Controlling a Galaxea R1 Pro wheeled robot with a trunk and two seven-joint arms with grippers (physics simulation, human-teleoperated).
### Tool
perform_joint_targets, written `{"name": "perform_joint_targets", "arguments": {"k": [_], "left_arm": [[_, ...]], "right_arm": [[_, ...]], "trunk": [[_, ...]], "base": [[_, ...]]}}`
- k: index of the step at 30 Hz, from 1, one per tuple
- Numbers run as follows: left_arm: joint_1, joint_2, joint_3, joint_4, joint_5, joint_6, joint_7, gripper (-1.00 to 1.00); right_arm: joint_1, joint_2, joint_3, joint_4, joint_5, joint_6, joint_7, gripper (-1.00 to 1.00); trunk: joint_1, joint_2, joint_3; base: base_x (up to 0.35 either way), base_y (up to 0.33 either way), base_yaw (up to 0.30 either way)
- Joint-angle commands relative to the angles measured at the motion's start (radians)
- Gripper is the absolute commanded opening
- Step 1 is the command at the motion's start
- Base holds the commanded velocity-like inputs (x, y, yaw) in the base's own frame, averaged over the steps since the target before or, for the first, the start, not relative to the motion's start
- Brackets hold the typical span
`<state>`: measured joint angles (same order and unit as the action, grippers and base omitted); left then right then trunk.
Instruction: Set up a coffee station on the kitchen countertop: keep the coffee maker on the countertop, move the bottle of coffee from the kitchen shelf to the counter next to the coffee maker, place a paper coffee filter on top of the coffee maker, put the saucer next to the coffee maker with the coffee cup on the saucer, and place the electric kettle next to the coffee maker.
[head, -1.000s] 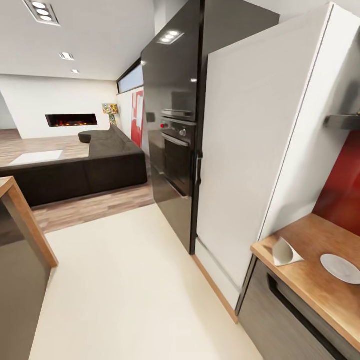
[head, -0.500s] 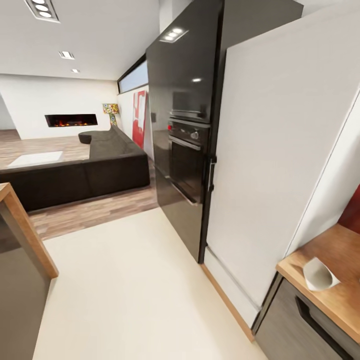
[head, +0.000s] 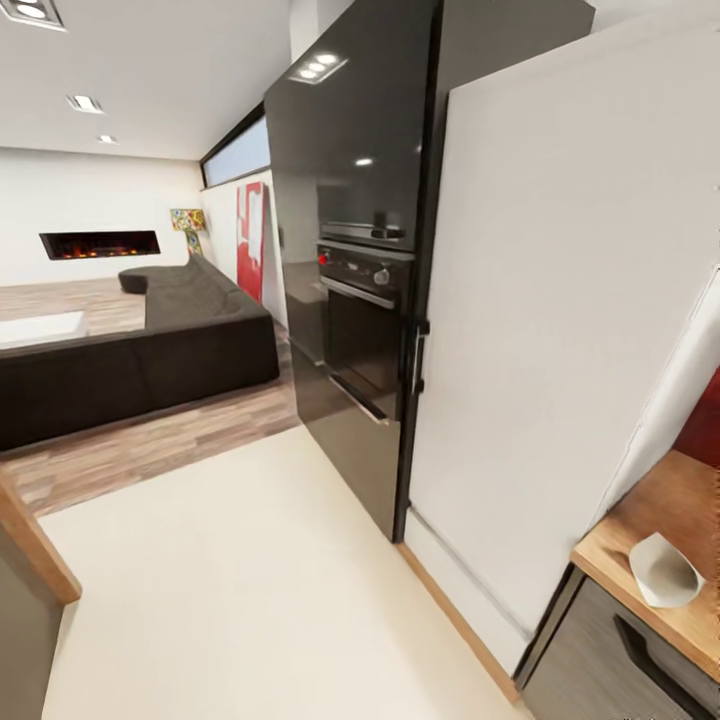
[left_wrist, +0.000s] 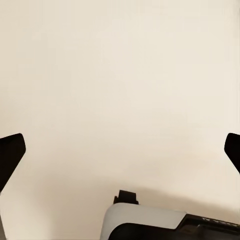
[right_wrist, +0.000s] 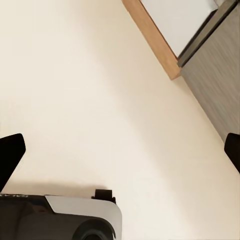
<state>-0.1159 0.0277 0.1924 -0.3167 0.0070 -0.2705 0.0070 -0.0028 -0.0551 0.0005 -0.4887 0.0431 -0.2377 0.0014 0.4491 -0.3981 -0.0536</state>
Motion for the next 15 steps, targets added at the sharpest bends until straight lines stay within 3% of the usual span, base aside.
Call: {"name": "perform_joint_targets", "arguments": {"k": [1, 15], "left_arm": [[-0.001, 0.000, 0.001, 0.001, 0.001, -0.003, 0.001, 1.00], [-0.001, 0.000, 0.000, 0.001, 0.000, -0.003, 0.001, 1.00]], "right_arm": [[0.000, 0.000, 0.000, -0.001, 0.004, -0.002, 0.000, 1.00], [0.000, 0.000, 0.000, -0.001, 0.004, -0.002, 0.000, 1.00]], "trunk": [[0.001, -0.002, -0.001], [0.001, -0.002, 0.007]], "base": [[0.129, 0.094, -0.239], [0.025, 0.016, -0.240]]}}
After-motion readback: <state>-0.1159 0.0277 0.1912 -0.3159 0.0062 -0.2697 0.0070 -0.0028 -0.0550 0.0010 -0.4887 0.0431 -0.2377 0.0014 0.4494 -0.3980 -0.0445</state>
